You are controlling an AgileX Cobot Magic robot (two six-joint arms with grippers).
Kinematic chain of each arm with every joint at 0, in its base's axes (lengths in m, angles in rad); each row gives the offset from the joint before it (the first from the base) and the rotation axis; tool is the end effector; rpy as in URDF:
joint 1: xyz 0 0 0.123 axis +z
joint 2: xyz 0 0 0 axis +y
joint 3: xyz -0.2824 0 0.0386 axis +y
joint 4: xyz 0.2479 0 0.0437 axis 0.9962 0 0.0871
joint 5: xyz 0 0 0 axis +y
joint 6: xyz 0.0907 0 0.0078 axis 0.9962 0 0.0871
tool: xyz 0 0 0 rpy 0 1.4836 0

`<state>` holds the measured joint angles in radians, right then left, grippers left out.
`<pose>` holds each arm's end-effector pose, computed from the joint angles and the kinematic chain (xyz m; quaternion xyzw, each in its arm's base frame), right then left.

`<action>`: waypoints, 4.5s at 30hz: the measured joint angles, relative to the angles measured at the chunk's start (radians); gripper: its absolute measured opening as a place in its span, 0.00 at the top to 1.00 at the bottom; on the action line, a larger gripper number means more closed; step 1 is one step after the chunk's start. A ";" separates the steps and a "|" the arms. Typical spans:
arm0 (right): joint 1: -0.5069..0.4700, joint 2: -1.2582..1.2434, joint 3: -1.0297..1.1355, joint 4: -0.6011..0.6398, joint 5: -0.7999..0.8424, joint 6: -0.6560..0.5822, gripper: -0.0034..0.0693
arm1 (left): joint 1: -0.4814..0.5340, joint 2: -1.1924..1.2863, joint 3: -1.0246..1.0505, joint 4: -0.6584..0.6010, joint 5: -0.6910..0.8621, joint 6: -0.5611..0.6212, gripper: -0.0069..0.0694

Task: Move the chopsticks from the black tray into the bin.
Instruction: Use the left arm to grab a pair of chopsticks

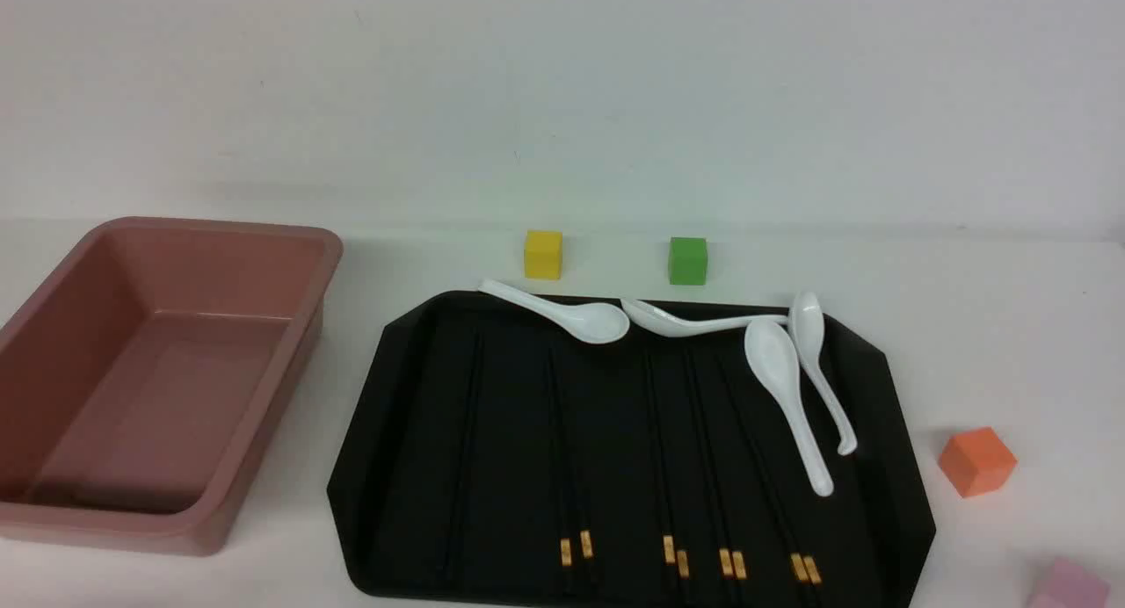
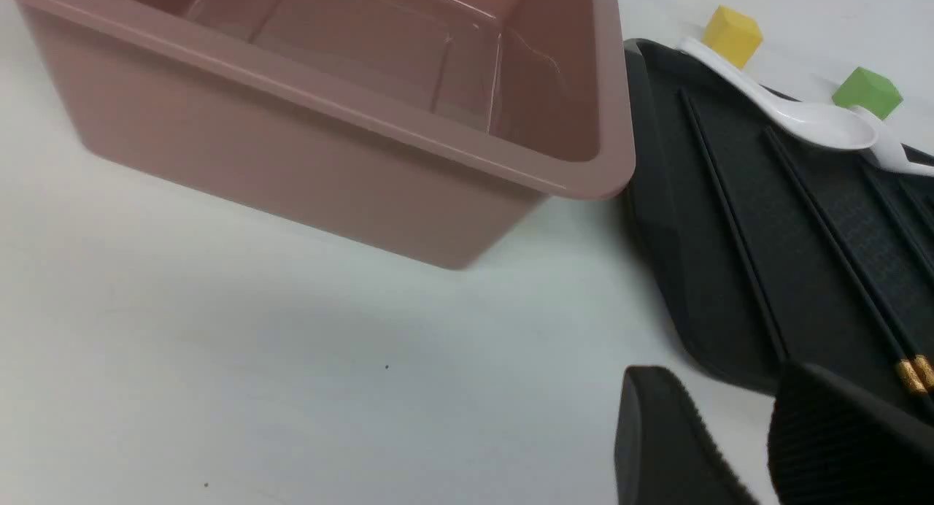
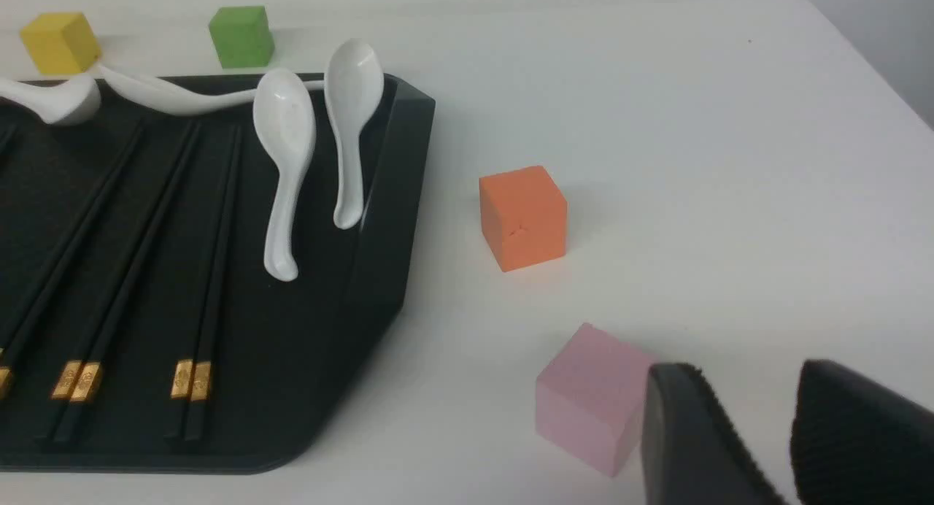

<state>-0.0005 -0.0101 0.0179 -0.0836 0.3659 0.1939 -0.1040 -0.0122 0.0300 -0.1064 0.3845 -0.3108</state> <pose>0.0527 -0.0028 0.1748 0.0555 0.7985 0.0226 0.5990 0.0516 -0.0090 0.1693 -0.1114 0.8009 -0.1649 0.5647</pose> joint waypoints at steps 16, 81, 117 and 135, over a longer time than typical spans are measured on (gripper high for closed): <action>0.000 0.000 0.000 0.000 0.000 0.000 0.62 | 0.000 0.000 0.000 0.000 0.000 0.000 0.60; 0.000 0.000 0.000 0.001 0.000 0.000 0.62 | 0.000 0.544 -0.589 -0.566 0.421 0.109 0.93; 0.000 0.000 0.000 0.000 0.001 0.000 0.62 | -0.391 1.965 -1.414 0.079 0.557 -0.253 0.57; 0.000 0.000 0.000 0.000 0.001 0.000 0.62 | -0.391 2.048 -1.416 0.112 0.456 -0.264 0.76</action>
<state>-0.0005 -0.0101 0.0179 -0.0832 0.3667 0.1939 -0.4952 2.0355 -1.3860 0.0057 0.8401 -0.5744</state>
